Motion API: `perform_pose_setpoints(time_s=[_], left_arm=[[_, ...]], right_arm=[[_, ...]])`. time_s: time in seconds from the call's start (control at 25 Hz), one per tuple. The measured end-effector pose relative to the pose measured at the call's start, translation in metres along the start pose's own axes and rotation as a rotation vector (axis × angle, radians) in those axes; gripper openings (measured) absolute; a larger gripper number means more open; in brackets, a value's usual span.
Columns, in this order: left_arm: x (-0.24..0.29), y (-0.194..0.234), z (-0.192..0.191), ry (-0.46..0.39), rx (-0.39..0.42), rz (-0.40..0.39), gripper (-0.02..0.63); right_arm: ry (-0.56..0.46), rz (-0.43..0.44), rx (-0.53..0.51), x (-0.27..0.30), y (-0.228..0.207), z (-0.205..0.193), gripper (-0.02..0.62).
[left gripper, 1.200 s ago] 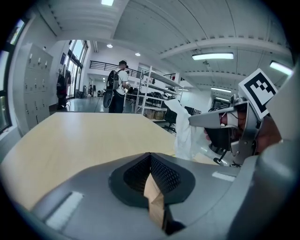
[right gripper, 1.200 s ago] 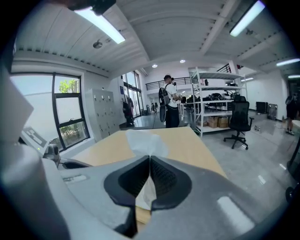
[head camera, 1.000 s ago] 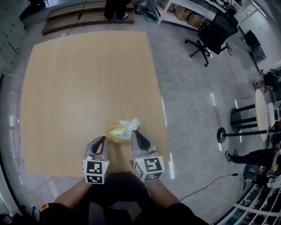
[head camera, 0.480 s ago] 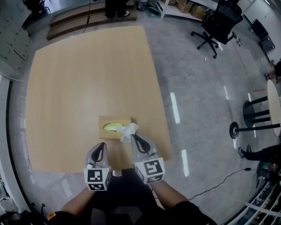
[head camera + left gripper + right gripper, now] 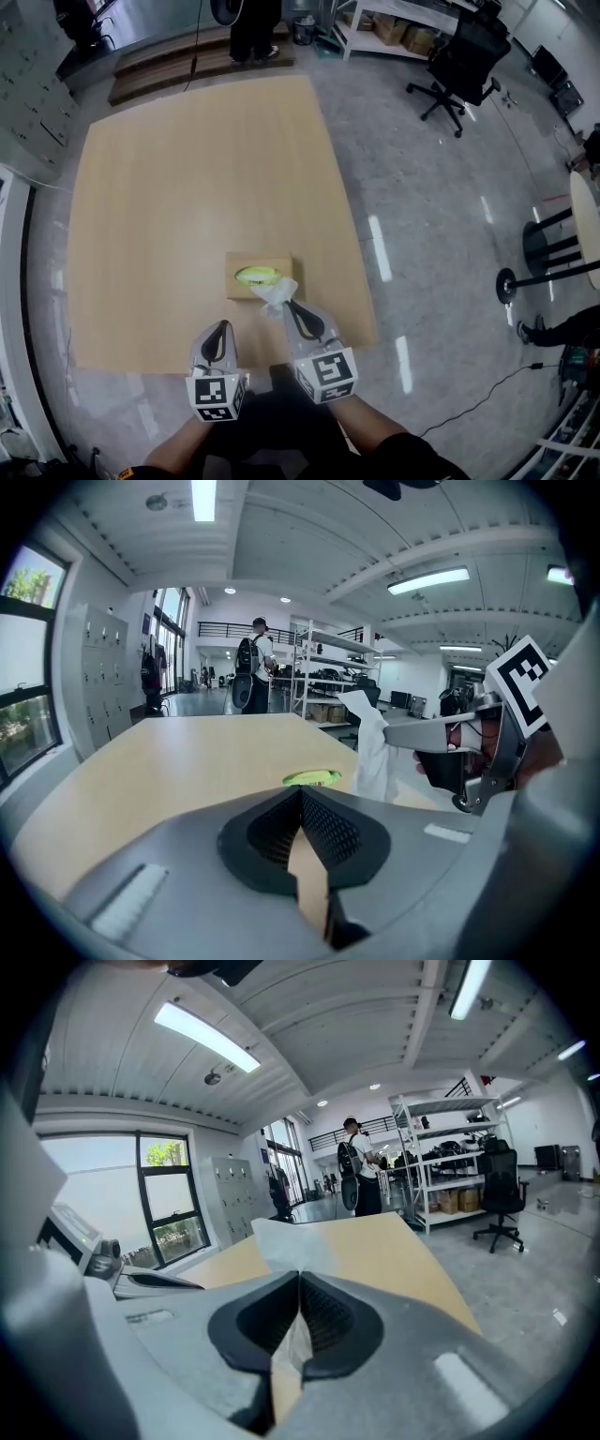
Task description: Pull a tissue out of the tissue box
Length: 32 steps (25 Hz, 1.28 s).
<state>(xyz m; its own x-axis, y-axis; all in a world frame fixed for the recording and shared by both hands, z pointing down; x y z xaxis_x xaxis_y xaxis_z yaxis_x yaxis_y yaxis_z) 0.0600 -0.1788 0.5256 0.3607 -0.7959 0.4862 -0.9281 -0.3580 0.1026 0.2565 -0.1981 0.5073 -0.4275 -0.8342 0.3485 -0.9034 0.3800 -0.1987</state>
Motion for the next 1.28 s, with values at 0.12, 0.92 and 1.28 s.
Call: perform_pose_setpoints(time_s=[0.12,0.92,1.28], left_arm=[[-0.018,0.008,-0.008,-0.013,-0.017,0.012,0.018],[-0.182,0.039,-0.091,-0.174,-0.049,-0.065,0.018],[-0.211,0.01,-0.097,-0.218,-0.058,-0.116,0.018]], right_arm=[[0.003,0.019,-0.025,-0.005,0.021,-0.002,0.0],[0.015,-0.075,-0.056,-0.13,0.197,-0.078,-0.001],[0.014,-0.136,-0.079,-0.181,0.203,-0.084,0.0]])
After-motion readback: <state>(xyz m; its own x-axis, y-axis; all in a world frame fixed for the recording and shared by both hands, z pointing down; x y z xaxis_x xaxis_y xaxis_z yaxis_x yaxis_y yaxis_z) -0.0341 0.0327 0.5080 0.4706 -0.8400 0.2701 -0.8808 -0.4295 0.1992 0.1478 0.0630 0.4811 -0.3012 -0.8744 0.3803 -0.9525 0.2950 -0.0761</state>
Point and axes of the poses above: the fingertips, and each gripper's own axes: x forward along the fingers, y to its left, z out of its top, the point moved 9 cm from there along -x, backward along the fingers
